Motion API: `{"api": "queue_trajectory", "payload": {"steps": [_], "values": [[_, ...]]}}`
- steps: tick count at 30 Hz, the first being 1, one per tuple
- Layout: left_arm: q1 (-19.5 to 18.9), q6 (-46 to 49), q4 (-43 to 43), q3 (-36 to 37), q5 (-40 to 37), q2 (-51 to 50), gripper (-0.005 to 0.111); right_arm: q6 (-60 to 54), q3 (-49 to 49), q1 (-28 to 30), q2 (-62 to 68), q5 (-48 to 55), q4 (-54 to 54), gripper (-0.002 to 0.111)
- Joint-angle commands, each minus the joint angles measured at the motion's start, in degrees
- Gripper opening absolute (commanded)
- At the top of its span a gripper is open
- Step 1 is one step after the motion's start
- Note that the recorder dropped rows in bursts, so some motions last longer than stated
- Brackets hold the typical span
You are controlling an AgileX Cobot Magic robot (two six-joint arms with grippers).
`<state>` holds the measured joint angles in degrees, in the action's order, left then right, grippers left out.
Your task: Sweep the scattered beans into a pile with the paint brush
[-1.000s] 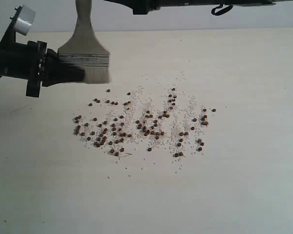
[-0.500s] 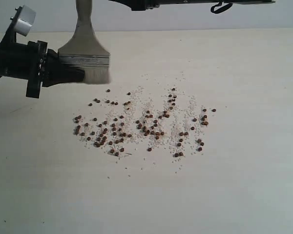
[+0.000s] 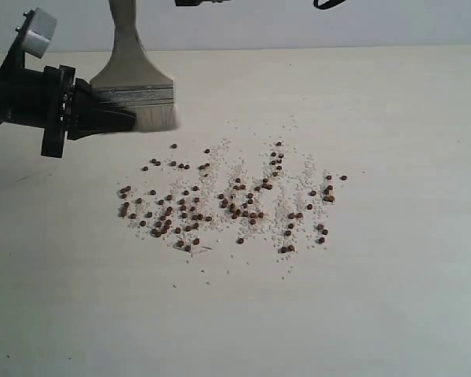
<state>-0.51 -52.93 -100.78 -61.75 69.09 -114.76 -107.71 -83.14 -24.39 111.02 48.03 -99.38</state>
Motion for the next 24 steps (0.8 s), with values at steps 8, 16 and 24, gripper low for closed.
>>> {"api": "queue_trajectory", "payload": {"steps": [8, 16, 24], "values": [[0.15, 0.41, 0.83, -0.32, 0.87, 0.10, 0.000, 2.87, -0.66, 4.07, -1.22, -4.00, -0.57, 0.036], [0.15, 0.65, 0.83, -0.32, 0.87, 0.10, 0.000, 5.04, -0.66, 8.36, -0.14, 14.09, 5.47, 0.037], [0.15, 0.65, 0.83, -0.32, 0.87, 0.10, 0.000, -1.16, -0.66, 5.02, 1.93, 15.59, 2.50, 0.056]]}}
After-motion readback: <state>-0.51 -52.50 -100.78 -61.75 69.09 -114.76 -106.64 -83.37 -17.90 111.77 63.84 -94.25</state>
